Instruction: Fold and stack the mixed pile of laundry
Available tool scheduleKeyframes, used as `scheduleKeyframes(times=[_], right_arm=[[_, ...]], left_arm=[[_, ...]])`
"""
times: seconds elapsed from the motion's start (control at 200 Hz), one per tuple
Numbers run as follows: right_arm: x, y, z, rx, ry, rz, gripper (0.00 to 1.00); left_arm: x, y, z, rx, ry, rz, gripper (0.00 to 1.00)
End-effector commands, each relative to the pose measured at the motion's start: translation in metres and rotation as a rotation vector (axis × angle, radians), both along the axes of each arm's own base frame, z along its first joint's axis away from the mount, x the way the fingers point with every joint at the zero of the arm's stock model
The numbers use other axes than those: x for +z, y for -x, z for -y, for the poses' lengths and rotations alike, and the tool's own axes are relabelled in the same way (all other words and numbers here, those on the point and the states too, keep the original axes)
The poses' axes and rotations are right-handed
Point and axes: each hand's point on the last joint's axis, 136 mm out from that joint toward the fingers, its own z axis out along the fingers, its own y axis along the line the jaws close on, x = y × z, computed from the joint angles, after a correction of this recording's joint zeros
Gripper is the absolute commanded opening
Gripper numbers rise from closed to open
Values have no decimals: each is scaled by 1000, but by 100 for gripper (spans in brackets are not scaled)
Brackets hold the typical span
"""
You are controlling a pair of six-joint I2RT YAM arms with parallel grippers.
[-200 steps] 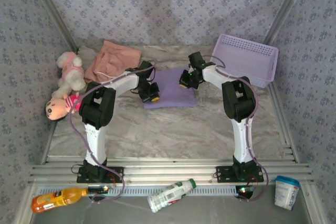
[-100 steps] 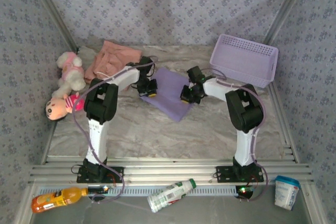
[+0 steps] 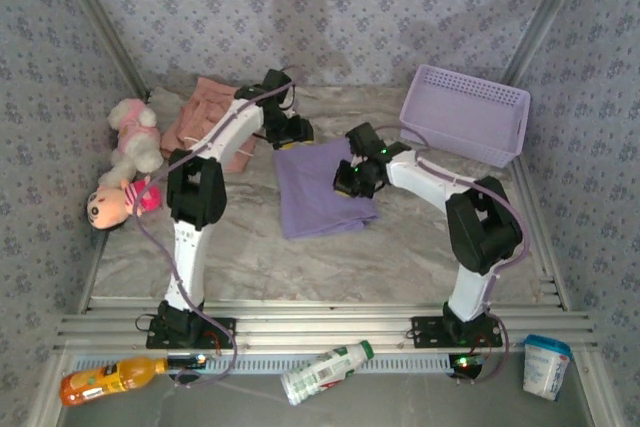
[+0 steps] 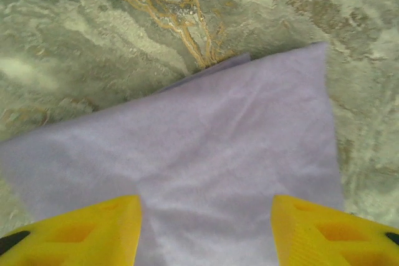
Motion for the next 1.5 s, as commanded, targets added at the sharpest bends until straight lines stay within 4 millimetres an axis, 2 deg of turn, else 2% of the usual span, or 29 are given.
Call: scheduleKeyframes(times=[0.0, 0.06, 0.11, 0.235, 0.395, 0.48, 0.56, 0.63, 0.66, 0.72, 0.789, 0.819, 0.899, 0.939, 1.039, 1.104, 1.194, 1.309, 1.494], right_arm=[[3, -32, 1, -4, -24, 38, 4], [-3, -44, -6, 1, -41, 35, 3], [-12, -52, -10, -1, -43, 25, 3], [-39, -59, -12, -27, -32, -22, 2], [-72, -54, 4, -100, -18, -67, 1], [-84, -48, 11, -116, -14, -96, 1], [-83, -43, 11, -97, -20, -109, 2], [-69, -44, 9, -74, -27, -83, 5], [-61, -44, 10, -65, -26, -66, 8], [-43, -44, 12, -42, -18, -34, 24], [-22, -41, 18, -16, -8, 2, 45], [-15, -40, 21, -6, 0, 17, 52], [-3, -33, 34, 10, 27, 29, 69], [0, -30, 41, 18, 37, 29, 73], [-6, -25, 61, 36, 96, 29, 75], [-12, -23, 72, 38, 119, 20, 77], [-20, -25, 82, 47, 144, 30, 81], [-33, -30, 80, 92, 157, 36, 83], [-54, -25, 59, 143, 165, 13, 84]], left_arm=[[13, 19, -14, 5, 56, -25, 48], [-7, 24, -20, 29, 66, -64, 38], [-21, 28, -23, 41, 85, -98, 35], [-55, 29, -30, 61, 86, -134, 35], [-91, 28, -43, 89, 47, -179, 37], [-103, 29, -51, 112, 28, -210, 36], [-103, 31, -55, 122, 17, -225, 35], [-92, 31, -54, 115, 19, -221, 38], [-84, 31, -54, 115, 23, -215, 41], [-64, 31, -51, 115, 38, -190, 54], [-40, 35, -49, 114, 51, -163, 62], [-31, 39, -50, 115, 50, -153, 68], [-16, 52, -51, 130, 42, -140, 73], [-12, 58, -54, 143, 39, -132, 74], [-22, 79, -52, 178, 63, -149, 74], [-36, 95, -47, 190, 76, -190, 73], [-50, 107, -39, 191, 68, -193, 72], [-66, 118, -32, 194, 33, -198, 72], [-82, 119, -25, 223, 25, -190, 72]])
